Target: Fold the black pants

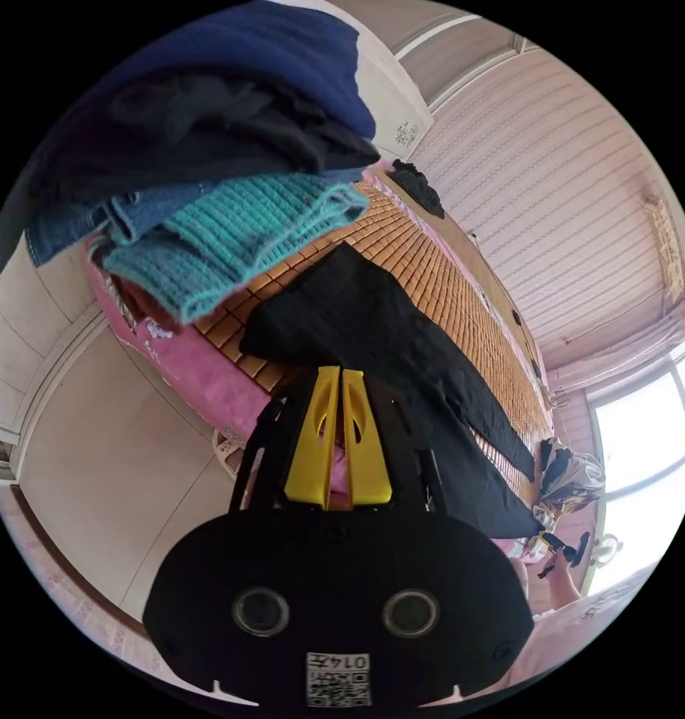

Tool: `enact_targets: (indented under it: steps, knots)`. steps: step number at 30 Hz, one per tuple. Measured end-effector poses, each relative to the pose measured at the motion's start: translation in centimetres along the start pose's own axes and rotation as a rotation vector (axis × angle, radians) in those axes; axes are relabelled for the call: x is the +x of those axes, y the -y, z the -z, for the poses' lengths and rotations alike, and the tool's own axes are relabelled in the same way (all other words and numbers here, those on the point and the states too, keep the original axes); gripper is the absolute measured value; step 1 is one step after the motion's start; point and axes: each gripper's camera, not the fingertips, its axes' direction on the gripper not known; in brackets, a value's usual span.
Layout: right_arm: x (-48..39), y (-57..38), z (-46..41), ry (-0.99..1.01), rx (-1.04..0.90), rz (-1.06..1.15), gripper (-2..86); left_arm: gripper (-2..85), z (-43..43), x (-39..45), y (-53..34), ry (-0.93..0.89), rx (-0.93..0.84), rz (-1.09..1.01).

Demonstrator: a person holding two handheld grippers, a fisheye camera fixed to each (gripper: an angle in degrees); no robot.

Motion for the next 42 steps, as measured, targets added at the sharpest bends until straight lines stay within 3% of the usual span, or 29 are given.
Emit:
enact_targets:
  steps: [8,11,14,18,26,28,32,37,42]
  knots:
    - [-4.7,11.0,-0.2,-0.035,-0.021,0.129,1.2,-0.7,-2.0,8.3,7.4,0.074,0.069,-0.241]
    - [-5.5,16.9,-2.3,0.048,-0.026,0.046,2.4,0.1,-6.3,10.8,10.9,0.016,0.020,-0.208]
    - [-6.3,20.0,-4.4,0.062,-0.019,-0.070,5.8,4.0,-9.8,13.0,11.7,0.076,-0.044,-0.172]
    - [-7.7,19.0,-6.3,0.039,0.013,-0.025,9.6,6.7,-10.1,14.4,10.0,0.100,-0.022,-0.196]
    - [-9.3,14.7,-9.3,0.020,0.085,0.024,12.5,11.0,-15.0,15.5,6.7,0.408,-0.222,-0.260]
    - [-11.0,14.5,-9.6,-0.053,0.081,0.064,11.5,10.2,-18.3,18.0,5.2,0.547,-0.331,-0.414]
    - [-14.0,14.3,-9.8,-0.120,0.047,0.208,6.9,4.5,-20.3,21.2,3.7,0.587,-0.300,-0.500]
    - [-16.6,13.2,-10.1,-0.265,-0.037,0.364,3.2,-0.7,-23.1,25.1,2.2,0.704,-0.451,-0.743]
    - [-14.3,9.6,-8.2,-0.225,-0.065,0.338,2.8,-0.9,-23.1,25.8,-1.1,0.718,-0.526,-0.852]
